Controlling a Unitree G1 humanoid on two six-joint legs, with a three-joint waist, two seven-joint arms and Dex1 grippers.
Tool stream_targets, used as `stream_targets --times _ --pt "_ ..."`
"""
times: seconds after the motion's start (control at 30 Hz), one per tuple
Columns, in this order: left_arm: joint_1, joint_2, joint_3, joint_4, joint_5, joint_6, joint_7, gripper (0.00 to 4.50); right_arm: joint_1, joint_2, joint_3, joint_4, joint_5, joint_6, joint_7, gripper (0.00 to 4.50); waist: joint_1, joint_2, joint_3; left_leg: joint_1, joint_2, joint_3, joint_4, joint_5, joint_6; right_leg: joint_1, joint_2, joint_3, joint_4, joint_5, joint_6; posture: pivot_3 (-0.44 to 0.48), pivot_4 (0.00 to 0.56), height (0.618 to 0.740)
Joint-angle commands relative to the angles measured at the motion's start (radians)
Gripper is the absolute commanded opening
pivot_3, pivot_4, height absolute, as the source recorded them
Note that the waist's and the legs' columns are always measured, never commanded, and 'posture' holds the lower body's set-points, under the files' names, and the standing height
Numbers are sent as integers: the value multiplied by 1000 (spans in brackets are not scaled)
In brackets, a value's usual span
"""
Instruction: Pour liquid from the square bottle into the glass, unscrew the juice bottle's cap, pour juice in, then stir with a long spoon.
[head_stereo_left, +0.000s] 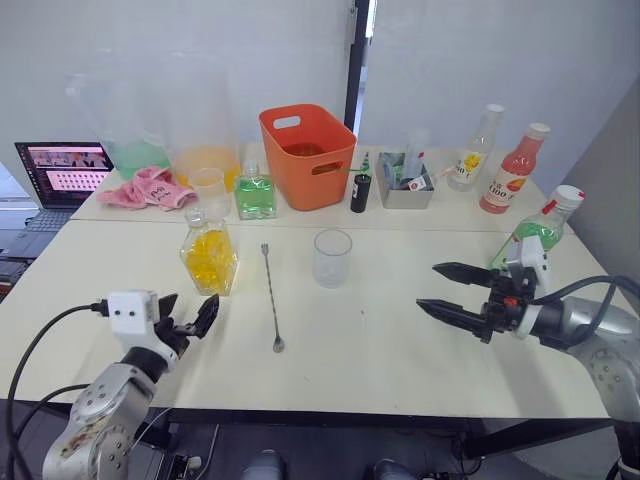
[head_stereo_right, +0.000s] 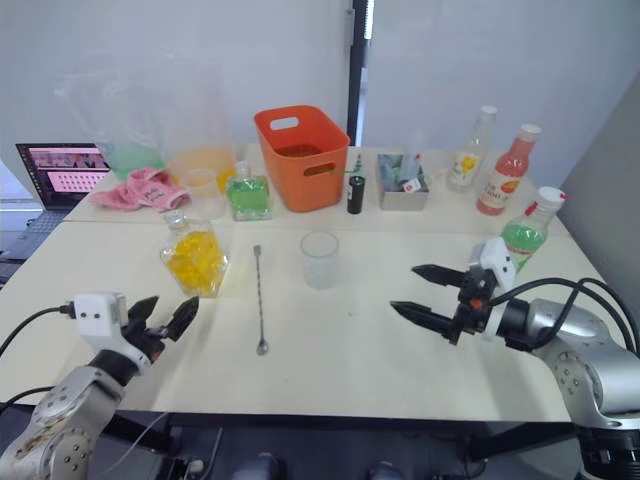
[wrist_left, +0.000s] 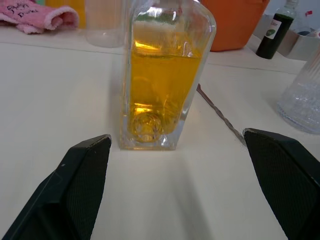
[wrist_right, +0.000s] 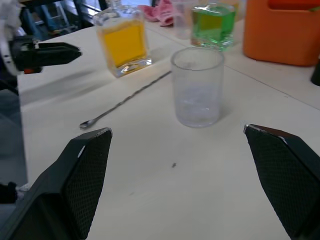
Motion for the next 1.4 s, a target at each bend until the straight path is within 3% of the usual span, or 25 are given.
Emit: stream_targets --times 0.03,0.73,0.9,1.07,1.2,1.33,1.4 --pt "-73 6 -33 4 42 12 51 4478 11 -13 -8 -32 1 -13 13 4500 1 0 0 0 0 0 0 0 0 0 0 0 0 0 0 0 150 739" --pt "-425 -43 -158 323 255 -43 174 4478 98 -8 -14 -110 -43 -51 -19 4500 6 -3 2 -1 -1 0 1 0 0 0 0 0 0 1 1 0 150 739" --pt "-439 -60 -168 331 288 -87 183 2965 110 -1 -14 -117 -45 -59 -40 4500 7 -4 2 -1 0 0 1 0 0 0 0 0 0 1 1 0 150 739" --pt "-445 -54 -167 333 307 -99 170 2806 125 4 -8 -120 -49 -69 -56 4500 13 -5 3 -1 -1 0 1 0 0 0 0 0 -1 1 2 0 150 739" --pt "-465 4 -128 351 278 -163 80 2806 123 14 -4 -122 -54 -68 -69 4500 13 -5 3 -2 -1 0 1 0 0 0 0 0 -1 1 2 0 150 739" --pt "-473 102 -74 414 213 -276 -97 2806 119 24 1 -116 -60 -69 -75 4500 4 -9 6 -3 0 0 1 0 0 -2 1 0 0 1 1 0 150 739" --pt "-489 164 -58 449 108 -297 -307 2806 121 25 -11 -109 -60 -66 -83 4500 1 -11 7 -5 0 -1 1 0 0 -4 1 0 0 1 1 0 150 739"
